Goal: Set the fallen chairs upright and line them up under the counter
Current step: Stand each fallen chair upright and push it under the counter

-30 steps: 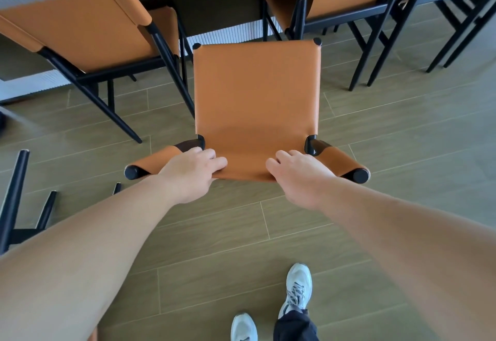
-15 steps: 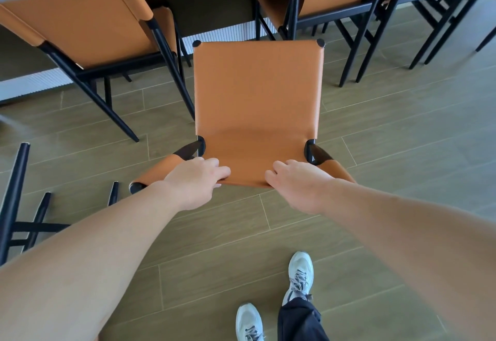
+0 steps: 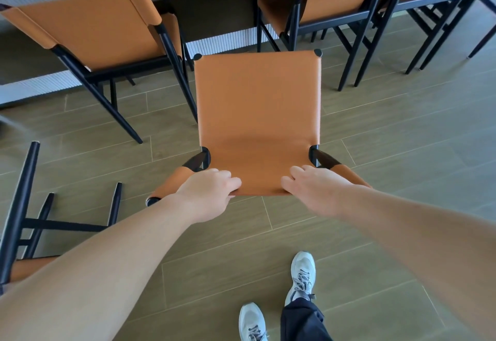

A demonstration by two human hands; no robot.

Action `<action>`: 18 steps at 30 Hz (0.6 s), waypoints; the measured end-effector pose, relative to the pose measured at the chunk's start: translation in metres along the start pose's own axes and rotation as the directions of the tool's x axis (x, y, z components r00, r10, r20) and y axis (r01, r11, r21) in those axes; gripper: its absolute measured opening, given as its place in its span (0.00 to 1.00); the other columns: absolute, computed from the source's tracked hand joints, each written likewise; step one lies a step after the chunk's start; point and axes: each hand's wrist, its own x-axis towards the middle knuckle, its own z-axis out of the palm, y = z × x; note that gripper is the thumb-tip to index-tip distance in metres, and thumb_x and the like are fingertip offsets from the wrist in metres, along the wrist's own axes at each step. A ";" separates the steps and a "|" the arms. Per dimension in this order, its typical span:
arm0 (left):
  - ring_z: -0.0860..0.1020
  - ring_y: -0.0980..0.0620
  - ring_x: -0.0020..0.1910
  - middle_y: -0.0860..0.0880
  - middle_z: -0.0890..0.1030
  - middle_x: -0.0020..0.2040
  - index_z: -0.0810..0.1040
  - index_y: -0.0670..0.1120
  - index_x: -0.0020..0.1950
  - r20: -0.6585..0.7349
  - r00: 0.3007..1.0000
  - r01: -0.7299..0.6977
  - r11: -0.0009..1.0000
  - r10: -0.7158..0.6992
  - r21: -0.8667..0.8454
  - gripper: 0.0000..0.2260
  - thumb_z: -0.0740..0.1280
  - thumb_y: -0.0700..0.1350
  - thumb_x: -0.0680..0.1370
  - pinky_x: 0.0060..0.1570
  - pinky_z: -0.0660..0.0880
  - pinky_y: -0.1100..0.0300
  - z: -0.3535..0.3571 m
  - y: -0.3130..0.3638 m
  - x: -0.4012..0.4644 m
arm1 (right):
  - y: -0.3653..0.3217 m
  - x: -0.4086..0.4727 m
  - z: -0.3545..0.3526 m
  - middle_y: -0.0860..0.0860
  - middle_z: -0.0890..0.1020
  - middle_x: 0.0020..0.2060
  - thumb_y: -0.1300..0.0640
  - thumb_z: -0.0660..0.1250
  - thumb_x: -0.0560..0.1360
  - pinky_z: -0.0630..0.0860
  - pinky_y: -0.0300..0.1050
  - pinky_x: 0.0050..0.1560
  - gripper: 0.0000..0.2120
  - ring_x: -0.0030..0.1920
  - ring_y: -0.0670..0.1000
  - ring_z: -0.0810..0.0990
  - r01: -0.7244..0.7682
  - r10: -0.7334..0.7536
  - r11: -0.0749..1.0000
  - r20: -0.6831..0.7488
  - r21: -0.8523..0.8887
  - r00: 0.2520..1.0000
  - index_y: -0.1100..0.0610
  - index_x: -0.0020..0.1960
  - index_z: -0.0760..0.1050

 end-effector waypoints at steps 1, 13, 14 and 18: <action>0.72 0.49 0.47 0.52 0.73 0.45 0.73 0.49 0.57 0.003 1.000 0.011 1.000 -0.011 -0.021 0.09 0.56 0.49 0.83 0.40 0.70 0.54 -0.002 -0.004 0.000 | 0.005 0.001 -0.001 0.51 0.63 0.44 0.69 0.61 0.70 0.67 0.48 0.36 0.19 0.42 0.54 0.68 -0.004 0.004 1.000 -0.010 0.000 1.000 0.55 0.57 0.63; 0.74 0.48 0.64 0.55 0.72 0.72 0.58 0.68 0.75 0.196 0.964 0.193 0.979 -0.179 -0.057 0.21 0.54 0.58 0.82 0.57 0.75 0.50 -0.053 -0.071 0.053 | 0.067 0.044 -0.030 0.49 0.64 0.45 0.65 0.59 0.75 0.71 0.51 0.46 0.12 0.47 0.54 0.66 -0.083 0.099 0.991 -0.155 0.105 0.983 0.51 0.53 0.62; 0.76 0.49 0.61 0.55 0.73 0.71 0.58 0.68 0.75 0.199 0.965 0.191 0.979 -0.174 -0.069 0.20 0.54 0.58 0.82 0.56 0.76 0.51 -0.055 -0.073 0.056 | 0.069 0.047 -0.030 0.49 0.65 0.46 0.64 0.59 0.76 0.73 0.52 0.47 0.11 0.48 0.54 0.68 -0.084 0.102 0.989 -0.151 0.121 0.983 0.51 0.54 0.63; 0.77 0.54 0.51 0.58 0.75 0.67 0.60 0.69 0.74 0.148 0.972 0.195 0.978 -0.183 -0.071 0.19 0.53 0.59 0.83 0.45 0.77 0.56 -0.058 -0.081 0.072 | 0.083 0.059 -0.033 0.48 0.67 0.43 0.63 0.58 0.77 0.75 0.53 0.42 0.12 0.47 0.54 0.70 -0.078 0.107 0.984 -0.181 0.159 0.978 0.50 0.56 0.65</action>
